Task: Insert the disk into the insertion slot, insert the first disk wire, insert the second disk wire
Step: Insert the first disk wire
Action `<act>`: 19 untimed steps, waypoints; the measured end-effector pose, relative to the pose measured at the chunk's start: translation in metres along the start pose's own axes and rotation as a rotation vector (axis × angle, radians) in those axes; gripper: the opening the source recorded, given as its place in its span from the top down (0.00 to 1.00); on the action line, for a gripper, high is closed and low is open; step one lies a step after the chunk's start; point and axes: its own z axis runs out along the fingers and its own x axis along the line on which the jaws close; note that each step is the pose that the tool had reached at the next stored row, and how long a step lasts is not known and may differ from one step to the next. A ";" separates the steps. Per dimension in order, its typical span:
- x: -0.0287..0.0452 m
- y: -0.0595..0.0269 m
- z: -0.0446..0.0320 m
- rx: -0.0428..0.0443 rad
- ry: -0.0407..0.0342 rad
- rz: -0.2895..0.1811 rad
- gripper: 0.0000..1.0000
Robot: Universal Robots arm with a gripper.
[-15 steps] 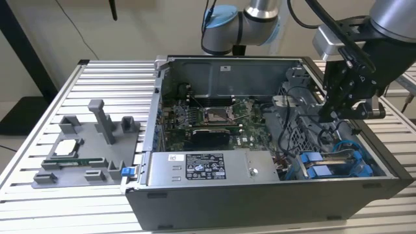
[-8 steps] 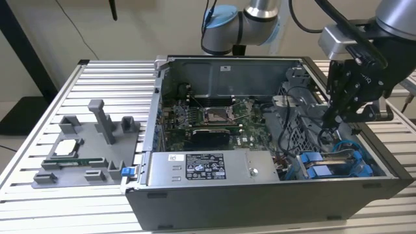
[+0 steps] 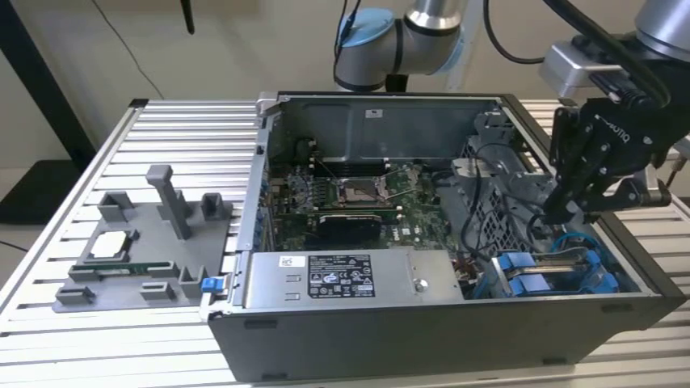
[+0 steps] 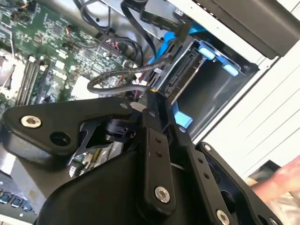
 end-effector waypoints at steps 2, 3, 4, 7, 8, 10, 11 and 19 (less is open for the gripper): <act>0.0015 -0.0015 0.0000 -0.0038 0.0125 0.000 1.00; 0.0021 -0.0022 0.0002 -0.0053 0.0181 0.001 1.00; 0.0025 -0.0028 0.0003 -0.0064 0.0233 0.001 1.00; 0.0035 -0.0037 0.0012 -0.0077 0.0338 0.001 1.00; 0.0037 -0.0039 0.0016 -0.0078 0.0355 0.001 1.00; 0.0040 -0.0044 0.0025 -0.0082 0.0410 0.001 1.00; 0.0042 -0.0047 0.0031 -0.0083 0.0441 0.002 1.00; 0.0052 -0.0131 0.0120 -0.0082 0.0507 0.002 1.00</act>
